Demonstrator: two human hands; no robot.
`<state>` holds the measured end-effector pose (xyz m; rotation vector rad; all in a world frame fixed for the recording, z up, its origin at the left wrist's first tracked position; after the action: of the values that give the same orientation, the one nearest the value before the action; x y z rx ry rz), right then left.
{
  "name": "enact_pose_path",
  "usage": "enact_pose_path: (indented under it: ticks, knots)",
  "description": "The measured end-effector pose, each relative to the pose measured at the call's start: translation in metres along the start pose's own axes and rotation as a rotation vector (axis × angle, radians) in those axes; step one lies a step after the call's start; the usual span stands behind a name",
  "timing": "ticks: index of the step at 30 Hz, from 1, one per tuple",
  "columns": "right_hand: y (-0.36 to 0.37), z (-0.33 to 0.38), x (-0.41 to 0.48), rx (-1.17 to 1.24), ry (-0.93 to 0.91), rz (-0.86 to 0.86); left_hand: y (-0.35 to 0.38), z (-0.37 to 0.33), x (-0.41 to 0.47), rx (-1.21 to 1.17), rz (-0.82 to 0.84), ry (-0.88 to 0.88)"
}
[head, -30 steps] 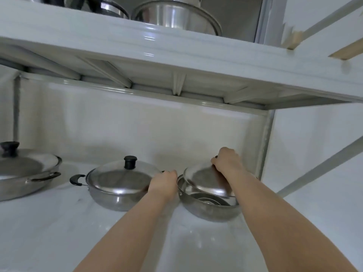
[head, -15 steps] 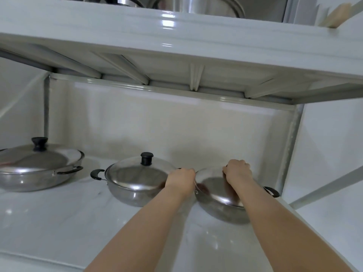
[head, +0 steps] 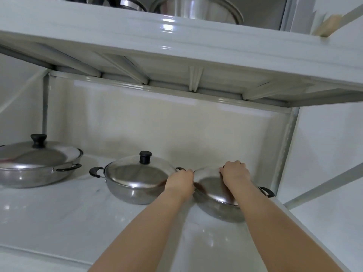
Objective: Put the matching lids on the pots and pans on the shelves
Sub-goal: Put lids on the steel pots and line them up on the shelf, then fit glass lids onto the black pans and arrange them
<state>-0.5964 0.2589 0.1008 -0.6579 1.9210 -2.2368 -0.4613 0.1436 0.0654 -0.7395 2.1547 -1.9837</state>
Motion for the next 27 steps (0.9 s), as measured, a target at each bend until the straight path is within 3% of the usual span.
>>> enact_pose_path:
  ticks: [8, 12, 15, 17, 24, 27]
  knots:
    - [-0.008, 0.013, -0.026, -0.001, 0.118, 0.014, -0.011, 0.004, -0.011, 0.036, -0.069, 0.038]
    - [-0.007, 0.074, -0.055, 0.013, -0.043, 0.009, -0.026, 0.01, -0.027, 0.039, -0.121, 0.043]
    - [-0.006, 0.118, -0.076, 0.214, -0.186, 0.011, -0.04, 0.021, -0.043, -0.014, -0.184, 0.037]
    - [-0.014, 0.136, -0.089, 0.324, -0.231, -0.022, -0.051, 0.035, -0.053, -0.008, -0.242, 0.028]
    - [-0.011, 0.193, -0.142, 0.324, -0.348, -0.105, -0.071, 0.084, -0.102, 0.127, -0.31, 0.023]
    - [-0.005, 0.212, -0.177, 0.375, -0.358, -0.099, -0.068, 0.108, -0.136, 0.078, -0.316, 0.006]
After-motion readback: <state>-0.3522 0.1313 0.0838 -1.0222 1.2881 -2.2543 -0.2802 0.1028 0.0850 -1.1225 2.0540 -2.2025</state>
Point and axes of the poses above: each hand's wrist, its own x-axis towards the middle knuckle, its own y-axis out of the palm, z = x × y, the point moved 10 cm from there along x, towards the middle knuckle, and after that the axes turned 9 degrees about z, right-handed, at the moved point
